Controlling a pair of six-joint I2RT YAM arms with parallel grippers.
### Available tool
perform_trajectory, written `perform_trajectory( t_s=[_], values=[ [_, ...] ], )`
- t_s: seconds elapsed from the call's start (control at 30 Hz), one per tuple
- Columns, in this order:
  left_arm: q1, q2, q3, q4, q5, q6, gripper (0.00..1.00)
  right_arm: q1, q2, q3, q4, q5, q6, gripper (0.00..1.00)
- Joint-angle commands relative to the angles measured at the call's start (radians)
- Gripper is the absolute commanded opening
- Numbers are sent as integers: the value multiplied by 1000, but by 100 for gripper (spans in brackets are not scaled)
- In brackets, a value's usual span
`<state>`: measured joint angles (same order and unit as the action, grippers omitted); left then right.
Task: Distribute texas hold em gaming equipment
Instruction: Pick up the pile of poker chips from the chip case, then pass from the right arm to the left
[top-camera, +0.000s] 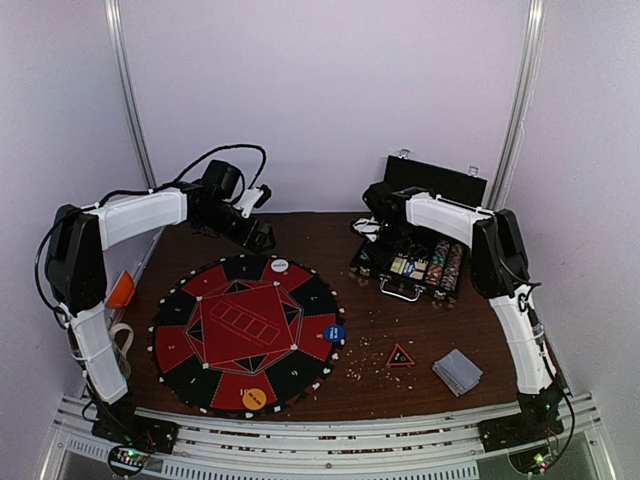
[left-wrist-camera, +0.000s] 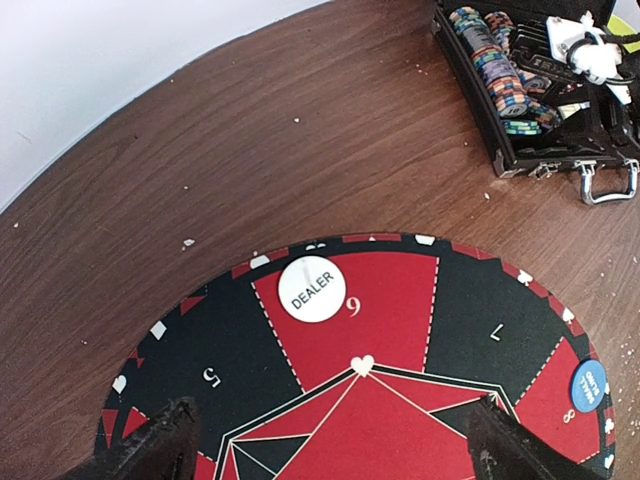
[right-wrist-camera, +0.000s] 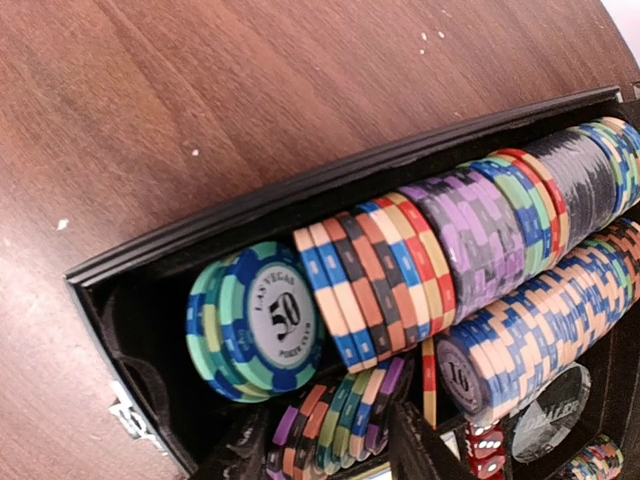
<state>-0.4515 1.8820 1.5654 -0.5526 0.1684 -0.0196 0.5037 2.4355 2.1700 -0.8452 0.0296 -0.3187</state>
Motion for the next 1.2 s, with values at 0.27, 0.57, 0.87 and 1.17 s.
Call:
perform_trajectory(
  t_s=[0.27,0.57,0.87,1.17],
  values=[
    [8,-26,-37,-1,-17,11,95,-11,62,30,13,31,9,32],
    [7,-36,-36,0,-13,11,96,-14,38,32,-1,58,33,0],
    [7,-75,-53,48,44,41,96,-47,-87,17,50,-45,152,0],
    [7,-125,-78,86,123,88,96,-74,-127,28,67,-141,232,0]
  ],
)
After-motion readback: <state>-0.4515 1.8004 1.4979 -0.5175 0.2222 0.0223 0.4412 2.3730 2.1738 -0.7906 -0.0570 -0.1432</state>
